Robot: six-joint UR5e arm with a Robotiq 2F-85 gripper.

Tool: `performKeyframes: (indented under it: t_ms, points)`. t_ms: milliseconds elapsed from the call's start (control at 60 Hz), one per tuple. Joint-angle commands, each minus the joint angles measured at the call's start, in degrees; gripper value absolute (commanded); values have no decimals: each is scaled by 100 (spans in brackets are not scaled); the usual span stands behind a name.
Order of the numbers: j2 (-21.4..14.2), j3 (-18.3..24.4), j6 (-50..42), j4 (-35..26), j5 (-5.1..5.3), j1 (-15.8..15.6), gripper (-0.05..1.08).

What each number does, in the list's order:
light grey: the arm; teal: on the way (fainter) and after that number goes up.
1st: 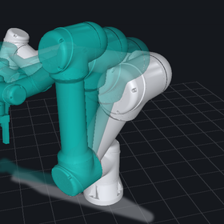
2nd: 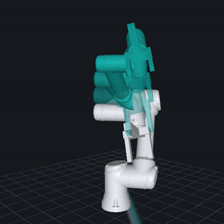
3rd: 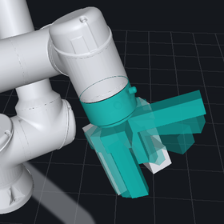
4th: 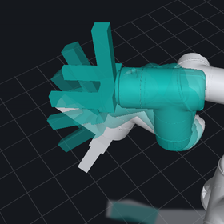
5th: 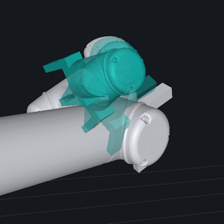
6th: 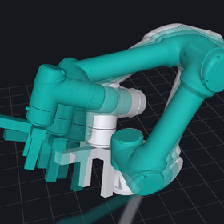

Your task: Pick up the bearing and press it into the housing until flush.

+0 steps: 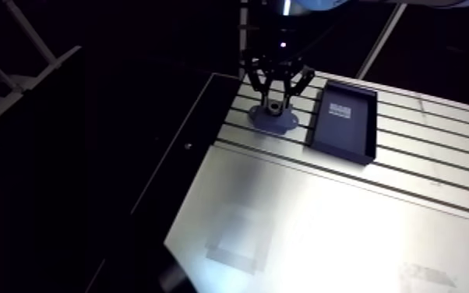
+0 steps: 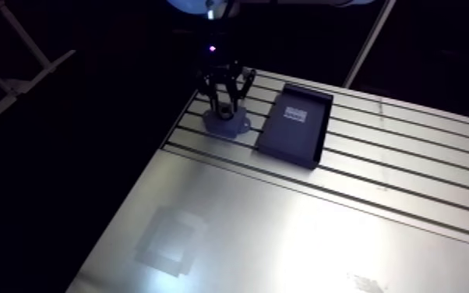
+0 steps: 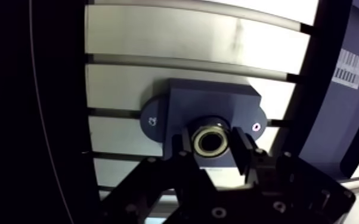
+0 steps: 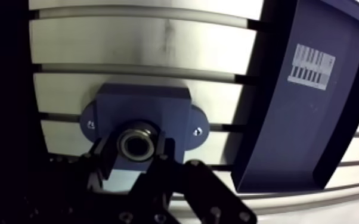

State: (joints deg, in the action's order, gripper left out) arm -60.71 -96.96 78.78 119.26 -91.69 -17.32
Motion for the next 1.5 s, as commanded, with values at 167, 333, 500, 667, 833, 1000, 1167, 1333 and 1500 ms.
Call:
performKeyframes:
  t_ms: [167, 333, 500, 667, 833, 1000, 1167, 1333, 1500]
  points:
    - [29, -11, 10, 6, -2, 17, 71]
    - [29, -11, 10, 6, -2, 17, 71]
    - [29, -20, 10, 6, -2, 17, 71]
    - [29, -20, 10, -3, -2, 17, 71]
    - [29, -21, 10, -1, 5, 0, 71]
    - [29, -20, 1, -10, -2, 0, 13]
    - [-6, -12, 1, -11, -20, 8, 1]
    - [-32, 14, -8, -11, -81, 25, 1]
    - [-98, 50, -8, -36, -65, 35, 1]
